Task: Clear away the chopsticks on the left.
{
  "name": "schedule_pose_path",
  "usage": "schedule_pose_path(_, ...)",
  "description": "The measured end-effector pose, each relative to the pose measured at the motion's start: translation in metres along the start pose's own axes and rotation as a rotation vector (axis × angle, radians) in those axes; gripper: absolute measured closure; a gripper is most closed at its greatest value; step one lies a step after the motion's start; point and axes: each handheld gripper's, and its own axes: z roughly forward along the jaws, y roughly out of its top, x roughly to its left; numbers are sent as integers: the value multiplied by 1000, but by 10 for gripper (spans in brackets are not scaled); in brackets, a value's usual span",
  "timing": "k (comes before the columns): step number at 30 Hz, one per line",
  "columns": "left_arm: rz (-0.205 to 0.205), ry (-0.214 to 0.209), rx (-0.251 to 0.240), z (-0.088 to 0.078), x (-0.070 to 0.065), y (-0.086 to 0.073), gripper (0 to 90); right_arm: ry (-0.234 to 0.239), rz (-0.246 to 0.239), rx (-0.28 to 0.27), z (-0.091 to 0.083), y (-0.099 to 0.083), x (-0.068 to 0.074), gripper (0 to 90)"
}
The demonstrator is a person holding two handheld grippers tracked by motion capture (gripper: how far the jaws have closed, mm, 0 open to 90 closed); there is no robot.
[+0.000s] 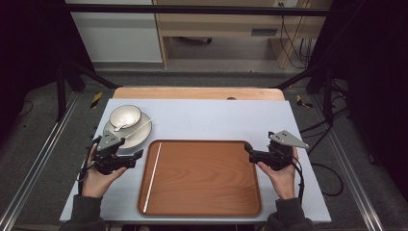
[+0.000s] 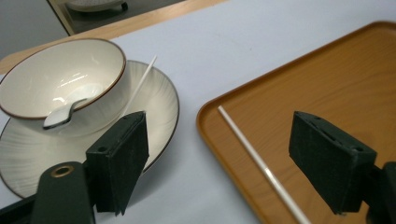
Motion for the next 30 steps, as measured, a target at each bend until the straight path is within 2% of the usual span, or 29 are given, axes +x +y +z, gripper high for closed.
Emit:
schedule_pose_path(3,-33,-4,14,4,15,-12,182,2,-5,-2,0,0,0,55)
schedule_pose_path(7,-55,24,42,8,32,-22,189,2,-6,-1,1,0,0,56)
schedule_pose_path(13,-44,65,37,16,50,-24,279,4,-7,9,3,-1,2,58)
schedule_pose_path(15,-29,102,51,22,55,-25,339,3,-5,8,3,-1,2,58)
schedule_pose_path(18,-12,116,97,30,62,-23,394,0,-7,8,3,-1,1,58)
schedule_pose_path(21,2,109,110,35,67,-19,433,-2,-12,10,3,-1,1,59)
schedule_pose_path(22,2,107,97,37,69,-18,459,1,-9,12,3,-2,1,58)
schedule_pose_path(24,-17,96,96,40,73,-19,476,1,-11,13,3,-2,1,59)
schedule_pose_path(28,-11,95,126,49,78,-24,517,1,-9,13,4,-2,1,59)
schedule_pose_path(30,-15,93,117,52,80,-25,553,0,-7,14,4,-2,1,59)
